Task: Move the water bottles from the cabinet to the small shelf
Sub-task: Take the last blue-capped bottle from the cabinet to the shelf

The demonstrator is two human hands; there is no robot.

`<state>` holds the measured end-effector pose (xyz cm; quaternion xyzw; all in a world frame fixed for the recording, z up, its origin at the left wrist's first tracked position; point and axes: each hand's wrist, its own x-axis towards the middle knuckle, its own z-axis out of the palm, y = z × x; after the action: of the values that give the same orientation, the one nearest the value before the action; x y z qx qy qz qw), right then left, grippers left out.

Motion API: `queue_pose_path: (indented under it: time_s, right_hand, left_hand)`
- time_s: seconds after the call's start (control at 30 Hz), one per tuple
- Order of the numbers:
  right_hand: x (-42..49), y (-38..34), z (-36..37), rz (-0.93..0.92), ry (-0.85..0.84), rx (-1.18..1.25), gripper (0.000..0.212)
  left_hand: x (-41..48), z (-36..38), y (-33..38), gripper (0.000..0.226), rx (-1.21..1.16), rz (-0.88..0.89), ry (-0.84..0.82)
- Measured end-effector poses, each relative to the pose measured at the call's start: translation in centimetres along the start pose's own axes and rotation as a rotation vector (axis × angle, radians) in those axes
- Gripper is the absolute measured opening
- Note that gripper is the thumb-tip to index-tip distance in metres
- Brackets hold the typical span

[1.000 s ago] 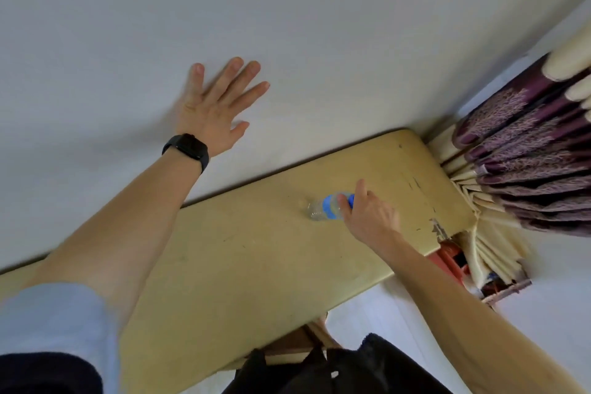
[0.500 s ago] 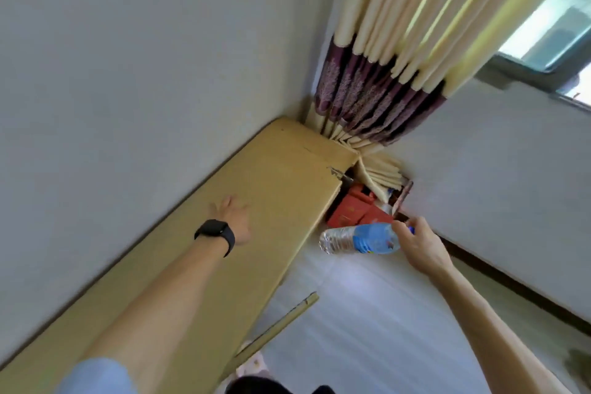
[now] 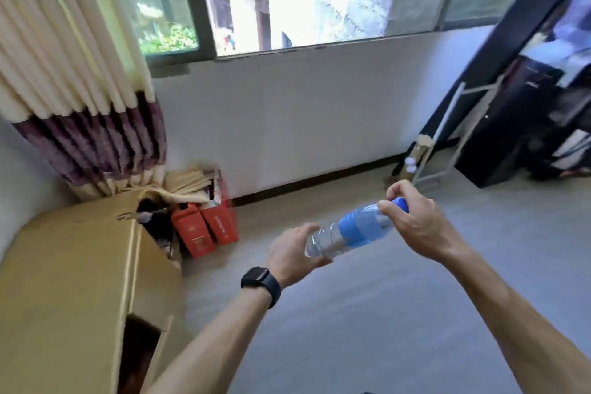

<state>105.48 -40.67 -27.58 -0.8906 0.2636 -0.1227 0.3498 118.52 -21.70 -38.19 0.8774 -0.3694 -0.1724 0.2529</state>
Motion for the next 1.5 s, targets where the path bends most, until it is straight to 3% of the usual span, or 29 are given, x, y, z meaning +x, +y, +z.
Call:
queue_pose_path:
  time_s: [0.17,0.43,0.7,1.1,1.5]
  right_hand:
    - [-6.9,11.0,-10.4,0.189,0.219,0.050,0.018]
    - [-16.6,23.1,-20.5,0.461,0.562,0.057,0.024]
    - [-24.3,32.7,-27.7,0.547,0.757,-0.032,0.022]
    - [-24.8,52.9,-47.0,0.802,0.762,-0.108,0.023]
    - [-23.8,71.6,-65.9,0.783,0.902,-0.088,0.024]
  left_hand:
    - [1.0,9.6,13.6,0.046,0.165,0.218,-0.181]
    - [1.7,19.1,29.8,0.044,0.286,0.495,-0.357]
    - [5.5,29.6,42.7,0.051,0.379,0.766,-0.539]
    - [23.2,40.9,68.2,0.060,0.439,0.939,-0.354]
    - [31.4,52.5,95.8,0.061,0.491,1.081,-0.215]
